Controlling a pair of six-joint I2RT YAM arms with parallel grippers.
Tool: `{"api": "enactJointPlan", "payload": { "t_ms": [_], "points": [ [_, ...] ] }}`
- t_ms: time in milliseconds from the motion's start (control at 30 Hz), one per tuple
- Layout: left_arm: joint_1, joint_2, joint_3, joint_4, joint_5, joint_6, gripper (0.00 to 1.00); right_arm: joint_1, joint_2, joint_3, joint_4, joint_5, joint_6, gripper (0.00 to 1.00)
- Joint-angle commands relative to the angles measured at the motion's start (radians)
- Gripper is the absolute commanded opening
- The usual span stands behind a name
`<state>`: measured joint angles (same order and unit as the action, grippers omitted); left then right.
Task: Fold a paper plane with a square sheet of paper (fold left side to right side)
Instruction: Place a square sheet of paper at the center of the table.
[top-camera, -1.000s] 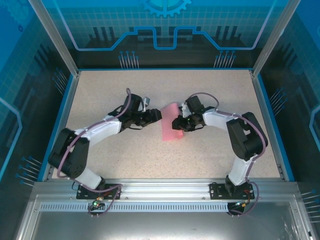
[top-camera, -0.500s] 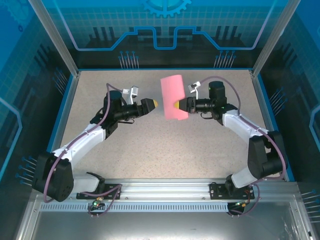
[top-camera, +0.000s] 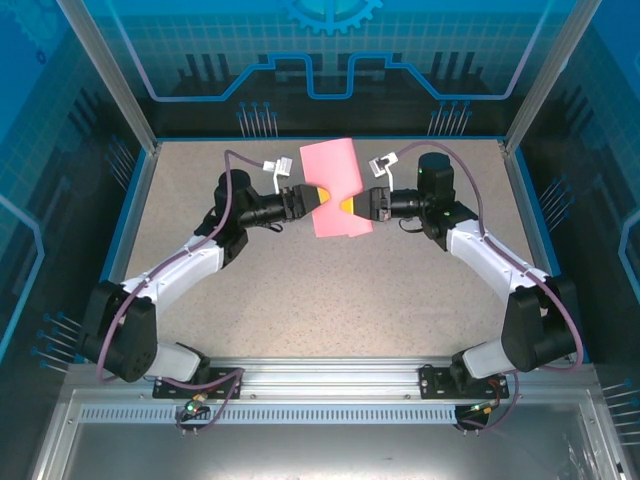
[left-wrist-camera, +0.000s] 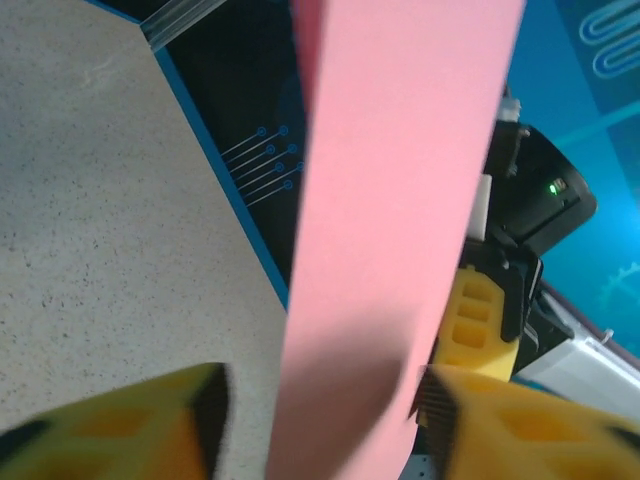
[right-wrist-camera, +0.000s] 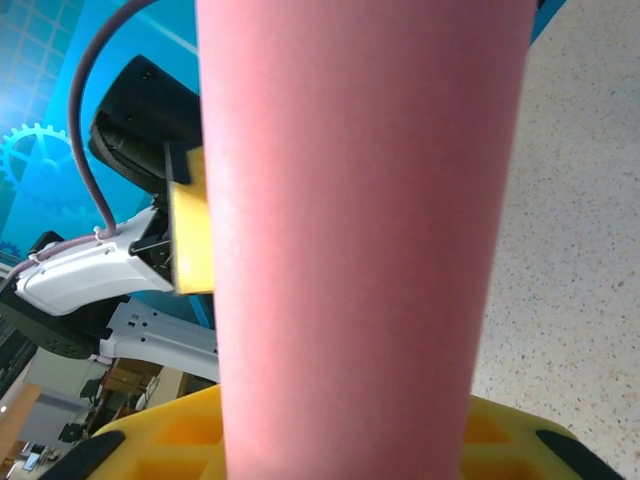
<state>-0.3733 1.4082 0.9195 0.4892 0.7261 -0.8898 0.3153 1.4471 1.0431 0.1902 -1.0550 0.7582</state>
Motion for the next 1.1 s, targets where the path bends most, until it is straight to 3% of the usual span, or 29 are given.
{"api": "enactJointPlan", "payload": {
  "t_ms": [0,67,133,333,567,667,900,967,1067],
  "points": [
    [-0.004,0.006,0.037,-0.057,-0.021,0.046,0.25,-0.004,-0.017,0.047,-0.130,0.029,-0.067,0.40],
    [-0.016,0.005,0.049,-0.203,-0.092,0.135,0.08,-0.014,-0.016,0.077,-0.288,0.106,-0.172,0.50],
    [-0.020,0.018,0.052,-0.301,-0.141,0.195,0.01,-0.021,-0.009,0.102,-0.421,0.174,-0.261,0.57],
    [-0.021,0.105,0.033,-0.454,-0.218,0.277,0.00,-0.036,0.023,0.106,-0.610,0.367,-0.393,0.77],
    [-0.019,0.258,0.058,-0.619,-0.291,0.405,0.00,-0.032,0.117,0.059,-0.690,0.510,-0.444,0.78],
    [-0.019,0.322,0.079,-0.676,-0.316,0.445,0.01,-0.020,0.159,0.017,-0.640,0.505,-0.420,0.69],
    [-0.020,0.375,0.111,-0.750,-0.360,0.478,0.03,0.046,0.318,0.001,-0.513,0.478,-0.344,0.23],
    [-0.021,0.370,0.112,-0.754,-0.360,0.479,0.04,0.060,0.360,0.006,-0.485,0.493,-0.327,0.14],
    [-0.021,0.357,0.113,-0.761,-0.358,0.483,0.05,0.071,0.415,0.022,-0.473,0.544,-0.312,0.11]
  ]
}}
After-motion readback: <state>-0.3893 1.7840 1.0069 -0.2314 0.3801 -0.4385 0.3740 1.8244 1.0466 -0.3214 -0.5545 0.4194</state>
